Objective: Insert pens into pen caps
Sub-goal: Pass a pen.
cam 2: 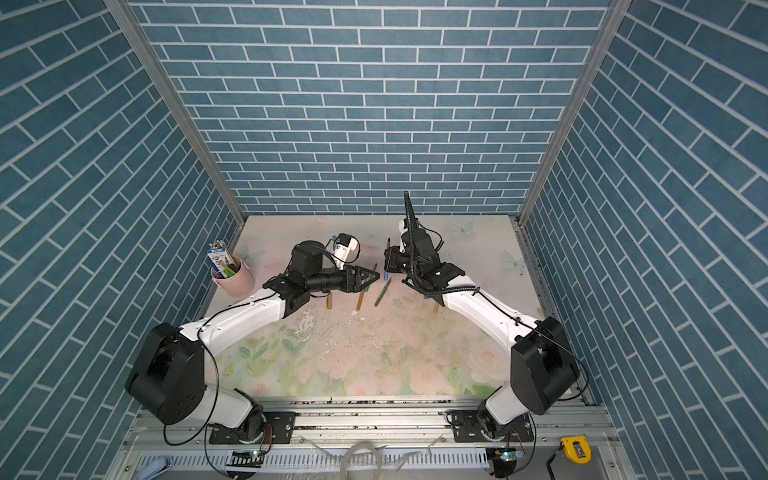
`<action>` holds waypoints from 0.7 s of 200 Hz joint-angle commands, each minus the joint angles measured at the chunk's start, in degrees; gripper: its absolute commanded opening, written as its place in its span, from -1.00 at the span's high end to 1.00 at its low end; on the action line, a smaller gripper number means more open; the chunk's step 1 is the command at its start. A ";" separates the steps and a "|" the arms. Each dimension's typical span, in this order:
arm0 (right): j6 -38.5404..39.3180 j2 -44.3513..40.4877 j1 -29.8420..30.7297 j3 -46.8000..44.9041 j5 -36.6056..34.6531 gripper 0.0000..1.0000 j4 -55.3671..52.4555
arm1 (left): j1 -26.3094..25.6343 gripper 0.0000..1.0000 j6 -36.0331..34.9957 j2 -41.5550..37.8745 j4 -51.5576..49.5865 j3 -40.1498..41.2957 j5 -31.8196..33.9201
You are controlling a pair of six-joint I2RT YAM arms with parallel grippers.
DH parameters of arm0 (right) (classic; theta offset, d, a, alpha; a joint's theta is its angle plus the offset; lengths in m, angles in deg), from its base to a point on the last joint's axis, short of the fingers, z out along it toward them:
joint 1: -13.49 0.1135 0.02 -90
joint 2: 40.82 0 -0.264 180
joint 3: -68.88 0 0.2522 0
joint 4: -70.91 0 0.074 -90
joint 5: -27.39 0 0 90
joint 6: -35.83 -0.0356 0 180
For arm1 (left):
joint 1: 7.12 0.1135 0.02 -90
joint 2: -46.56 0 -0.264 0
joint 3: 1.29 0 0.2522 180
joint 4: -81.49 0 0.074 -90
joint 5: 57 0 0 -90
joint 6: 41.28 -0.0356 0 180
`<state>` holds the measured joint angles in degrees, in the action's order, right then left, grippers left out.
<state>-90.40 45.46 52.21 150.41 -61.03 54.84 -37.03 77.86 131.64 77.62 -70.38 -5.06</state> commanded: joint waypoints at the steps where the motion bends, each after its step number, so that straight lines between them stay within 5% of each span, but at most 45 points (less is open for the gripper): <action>1: -1.73 -2.07 0.65 -1.41 0.93 0.95 3.03 | 0.12 -0.27 0.65 0.69 4.92 1.08 -0.91; 83: -4.19 -2.03 2.05 -2.38 3.07 0.96 7.05 | 0.06 -0.24 5.27 2.10 13.50 3.04 -2.87; 140: -5.52 -1.08 3.08 -2.99 3.07 0.97 9.20 | 0.07 0.06 7.62 3.50 15.34 2.60 -3.76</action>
<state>-93.50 44.13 54.57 148.03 -58.65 61.33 -37.03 84.20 133.98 90.47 -67.63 -7.55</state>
